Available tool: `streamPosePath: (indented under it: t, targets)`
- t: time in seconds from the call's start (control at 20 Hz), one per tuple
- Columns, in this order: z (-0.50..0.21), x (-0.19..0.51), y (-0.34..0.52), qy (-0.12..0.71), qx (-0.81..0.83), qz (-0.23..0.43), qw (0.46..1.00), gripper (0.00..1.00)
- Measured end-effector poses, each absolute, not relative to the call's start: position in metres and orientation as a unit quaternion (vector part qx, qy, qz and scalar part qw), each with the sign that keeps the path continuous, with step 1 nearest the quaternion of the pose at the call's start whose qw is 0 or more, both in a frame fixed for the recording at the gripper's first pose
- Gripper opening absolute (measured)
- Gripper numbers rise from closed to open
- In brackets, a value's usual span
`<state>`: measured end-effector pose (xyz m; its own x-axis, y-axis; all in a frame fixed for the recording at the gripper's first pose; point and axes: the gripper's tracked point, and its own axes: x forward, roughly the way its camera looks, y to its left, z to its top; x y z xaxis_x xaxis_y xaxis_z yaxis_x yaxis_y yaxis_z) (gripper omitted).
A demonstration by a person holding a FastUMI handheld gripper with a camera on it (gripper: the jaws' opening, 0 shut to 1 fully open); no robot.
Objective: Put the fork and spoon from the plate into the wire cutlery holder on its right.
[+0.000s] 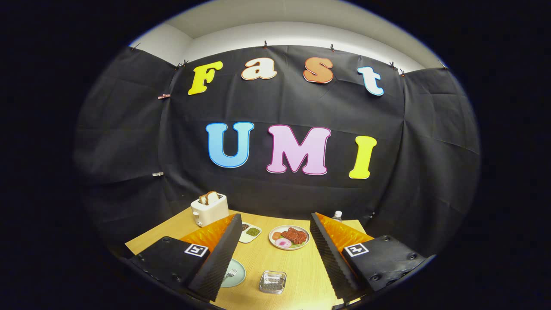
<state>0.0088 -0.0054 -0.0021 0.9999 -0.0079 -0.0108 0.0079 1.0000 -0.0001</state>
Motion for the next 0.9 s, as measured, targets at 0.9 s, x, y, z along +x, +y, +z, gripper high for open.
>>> streamPosePath:
  t: [0.9]
  targets:
    - [-0.101, 0.027, 0.064, 0.177, 0.024, 0.086, 0.98, 1.0]
